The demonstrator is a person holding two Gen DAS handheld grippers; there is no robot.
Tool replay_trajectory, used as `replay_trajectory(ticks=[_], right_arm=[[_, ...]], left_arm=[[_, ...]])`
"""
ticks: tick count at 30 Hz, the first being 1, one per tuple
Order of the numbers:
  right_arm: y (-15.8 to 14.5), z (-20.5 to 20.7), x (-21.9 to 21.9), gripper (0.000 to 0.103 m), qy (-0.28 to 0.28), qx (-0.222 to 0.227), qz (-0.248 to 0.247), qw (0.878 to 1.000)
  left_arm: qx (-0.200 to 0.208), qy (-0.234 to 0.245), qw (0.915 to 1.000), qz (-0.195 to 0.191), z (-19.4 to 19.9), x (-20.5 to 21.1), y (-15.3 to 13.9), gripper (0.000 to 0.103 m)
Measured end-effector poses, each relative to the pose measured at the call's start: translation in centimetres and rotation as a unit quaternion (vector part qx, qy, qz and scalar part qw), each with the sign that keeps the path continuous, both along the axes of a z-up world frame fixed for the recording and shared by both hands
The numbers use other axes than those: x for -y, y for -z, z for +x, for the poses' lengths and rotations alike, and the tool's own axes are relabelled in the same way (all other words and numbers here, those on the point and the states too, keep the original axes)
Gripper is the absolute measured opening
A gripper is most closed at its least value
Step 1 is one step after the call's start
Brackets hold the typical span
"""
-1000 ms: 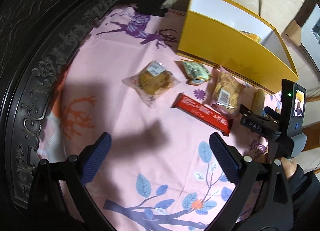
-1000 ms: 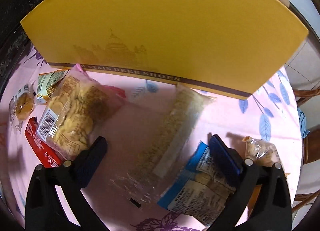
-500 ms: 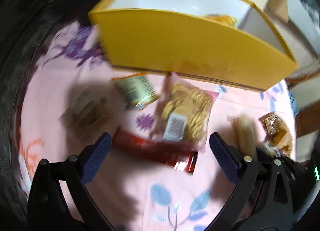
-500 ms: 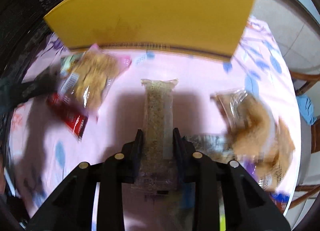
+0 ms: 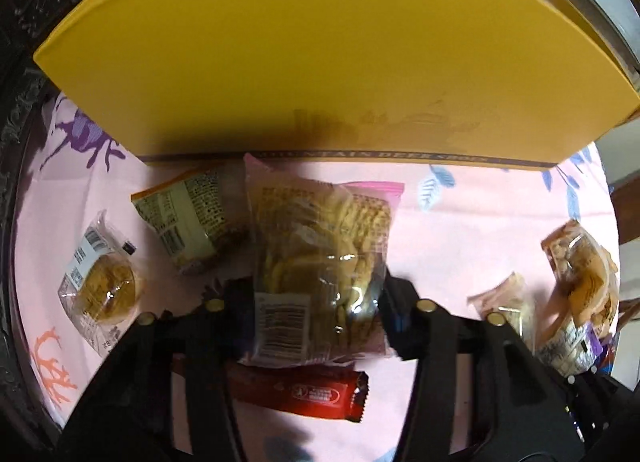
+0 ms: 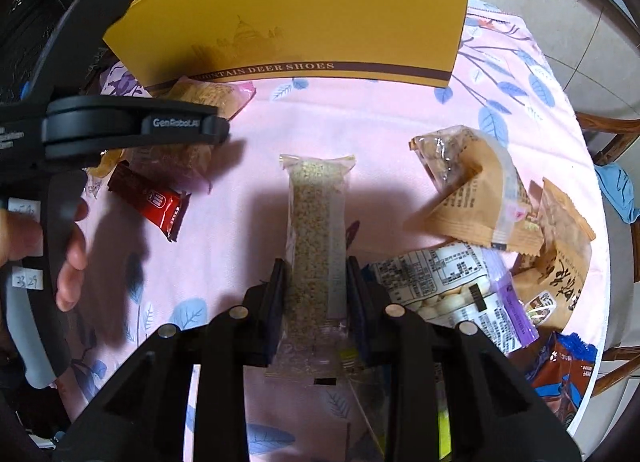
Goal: Organize snacks
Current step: 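Carry both snacks into the yellow box and open both tools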
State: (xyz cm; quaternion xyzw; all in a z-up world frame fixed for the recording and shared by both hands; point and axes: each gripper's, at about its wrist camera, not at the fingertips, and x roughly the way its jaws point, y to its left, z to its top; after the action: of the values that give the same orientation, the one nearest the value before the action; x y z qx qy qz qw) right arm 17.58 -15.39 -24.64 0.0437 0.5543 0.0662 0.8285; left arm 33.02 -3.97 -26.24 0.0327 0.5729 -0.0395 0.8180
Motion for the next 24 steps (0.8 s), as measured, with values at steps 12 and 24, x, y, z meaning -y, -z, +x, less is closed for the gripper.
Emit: replay_trajectory(ticks=[12,24], right_arm=[[-2.5,-0.2,-0.5,0.03,-0.003,0.016,0.023,1.0],[-6.0,-1.0,-1.4,0.03,-0.025,0.045,0.032,0.998]], left_arm=[[0.017,-0.047,0.9959,-0.076,-8.2,-3.7,-4.6,0.047],[0.038,-0.055,0.9944,-0.082,-11.3,-5.6,-8.2,0.048]])
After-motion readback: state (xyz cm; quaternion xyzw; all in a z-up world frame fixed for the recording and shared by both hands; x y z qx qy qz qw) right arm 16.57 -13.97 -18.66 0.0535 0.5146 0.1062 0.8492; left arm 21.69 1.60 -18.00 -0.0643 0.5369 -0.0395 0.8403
